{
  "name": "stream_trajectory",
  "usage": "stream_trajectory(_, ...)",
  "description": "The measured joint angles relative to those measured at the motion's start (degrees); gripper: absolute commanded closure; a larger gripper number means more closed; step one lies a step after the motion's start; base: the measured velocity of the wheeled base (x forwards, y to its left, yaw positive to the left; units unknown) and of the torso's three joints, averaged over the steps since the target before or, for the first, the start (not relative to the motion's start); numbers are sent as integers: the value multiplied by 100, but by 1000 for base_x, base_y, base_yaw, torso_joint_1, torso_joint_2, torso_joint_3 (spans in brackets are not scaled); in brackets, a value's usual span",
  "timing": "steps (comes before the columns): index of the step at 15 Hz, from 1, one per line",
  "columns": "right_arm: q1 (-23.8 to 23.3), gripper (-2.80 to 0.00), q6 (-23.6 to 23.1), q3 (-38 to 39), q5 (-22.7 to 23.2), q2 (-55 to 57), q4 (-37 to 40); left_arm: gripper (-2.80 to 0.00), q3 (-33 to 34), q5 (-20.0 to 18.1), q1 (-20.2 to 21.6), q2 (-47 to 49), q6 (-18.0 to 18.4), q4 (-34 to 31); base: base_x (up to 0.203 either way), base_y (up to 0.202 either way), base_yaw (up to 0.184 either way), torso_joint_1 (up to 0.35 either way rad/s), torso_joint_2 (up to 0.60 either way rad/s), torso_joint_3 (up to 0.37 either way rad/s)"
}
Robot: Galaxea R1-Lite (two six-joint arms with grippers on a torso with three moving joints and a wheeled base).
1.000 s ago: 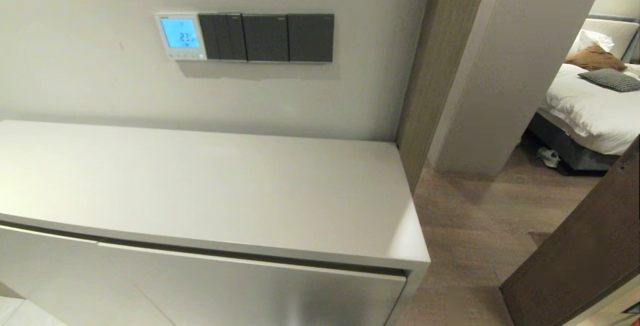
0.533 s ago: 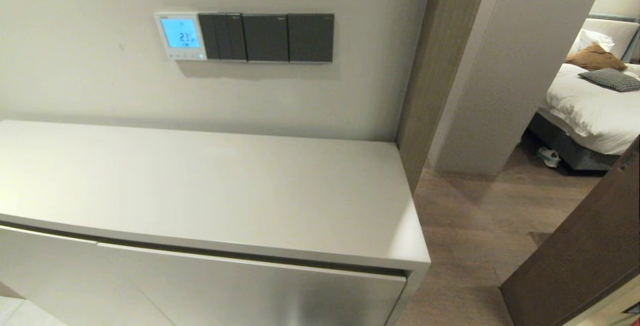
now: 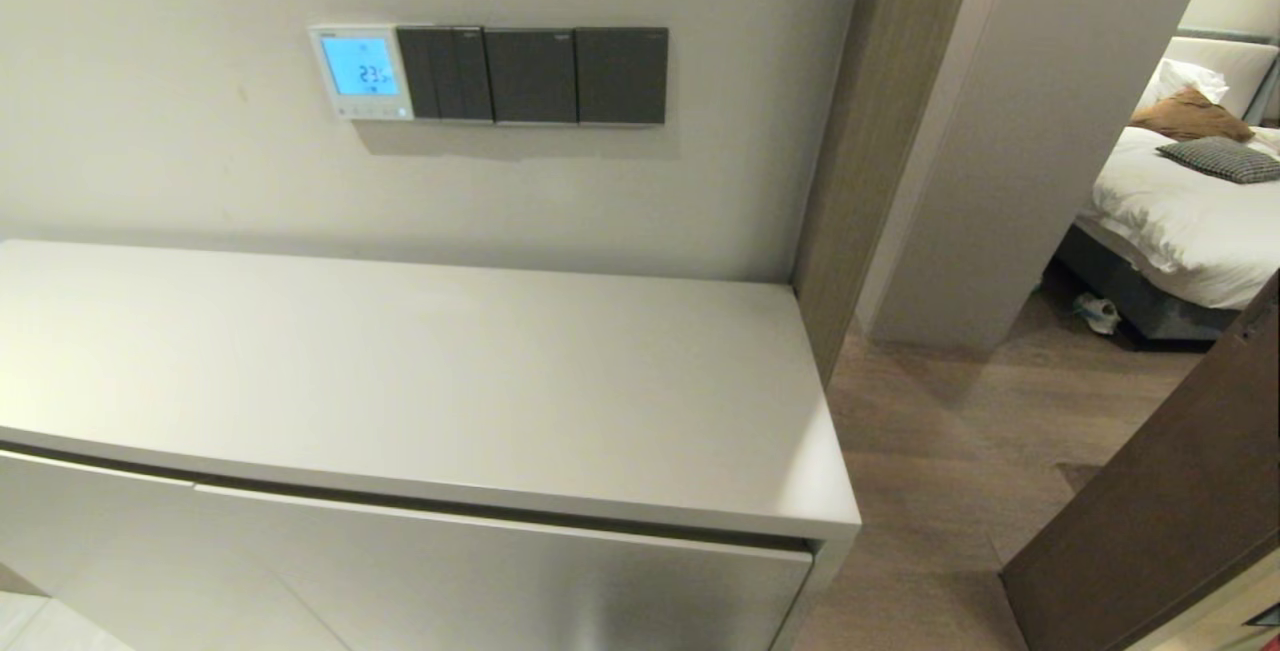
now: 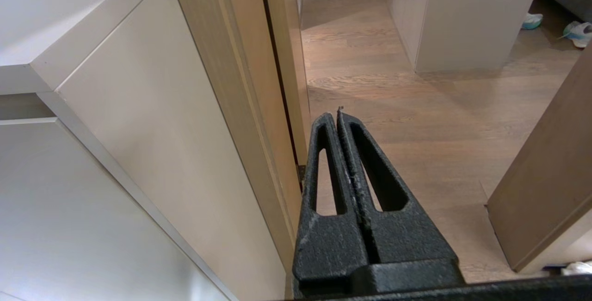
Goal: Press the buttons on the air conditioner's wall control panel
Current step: Turn off the central air conditioner
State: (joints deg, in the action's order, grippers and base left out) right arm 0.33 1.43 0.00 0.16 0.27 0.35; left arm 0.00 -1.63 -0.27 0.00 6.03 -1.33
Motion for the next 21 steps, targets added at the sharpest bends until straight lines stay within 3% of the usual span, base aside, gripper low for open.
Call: stream_trajectory(21, 2, 0, 4, 0, 0, 0, -2, 0, 0, 59, -2, 5, -102, -19, 0, 0, 0, 0, 0, 0)
